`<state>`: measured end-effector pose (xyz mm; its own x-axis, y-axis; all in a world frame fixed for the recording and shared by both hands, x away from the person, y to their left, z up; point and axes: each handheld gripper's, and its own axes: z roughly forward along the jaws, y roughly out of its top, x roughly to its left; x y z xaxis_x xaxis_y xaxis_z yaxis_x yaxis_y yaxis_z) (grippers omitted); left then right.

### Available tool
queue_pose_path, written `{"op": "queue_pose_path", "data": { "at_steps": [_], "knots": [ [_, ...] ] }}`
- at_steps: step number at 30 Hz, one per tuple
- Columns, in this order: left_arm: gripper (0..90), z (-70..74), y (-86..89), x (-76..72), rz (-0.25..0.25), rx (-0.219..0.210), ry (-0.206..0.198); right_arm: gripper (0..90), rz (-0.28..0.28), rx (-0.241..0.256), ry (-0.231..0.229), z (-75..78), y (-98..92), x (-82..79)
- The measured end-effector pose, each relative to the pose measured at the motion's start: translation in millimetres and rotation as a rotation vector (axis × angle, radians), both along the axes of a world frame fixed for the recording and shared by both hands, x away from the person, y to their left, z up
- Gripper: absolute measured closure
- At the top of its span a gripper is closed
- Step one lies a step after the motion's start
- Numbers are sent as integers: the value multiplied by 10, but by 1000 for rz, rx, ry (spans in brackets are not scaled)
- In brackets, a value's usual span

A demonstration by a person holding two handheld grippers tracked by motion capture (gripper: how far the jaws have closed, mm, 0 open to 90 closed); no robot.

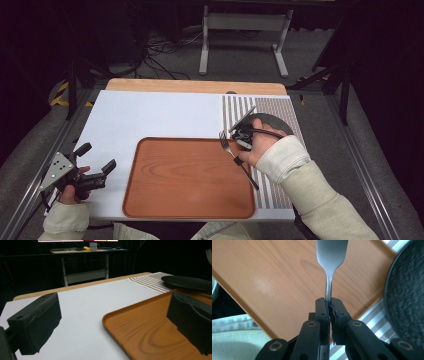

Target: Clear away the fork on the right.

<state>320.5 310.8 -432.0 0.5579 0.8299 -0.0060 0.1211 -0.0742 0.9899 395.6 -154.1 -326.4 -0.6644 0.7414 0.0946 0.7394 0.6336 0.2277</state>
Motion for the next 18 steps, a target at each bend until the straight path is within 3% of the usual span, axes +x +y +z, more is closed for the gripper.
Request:
{"op": "queue_pose_path", "data": {
  "at_steps": [8, 18],
  "knots": [
    [0, 0, 1, 2, 0, -6, 0, 847, -49, -15, 46, -123, 106, 31],
    [0, 0, -1, 0, 0, -1, -1, 847, -92, -14, 64, -291, 207, 40]
  ]
}}
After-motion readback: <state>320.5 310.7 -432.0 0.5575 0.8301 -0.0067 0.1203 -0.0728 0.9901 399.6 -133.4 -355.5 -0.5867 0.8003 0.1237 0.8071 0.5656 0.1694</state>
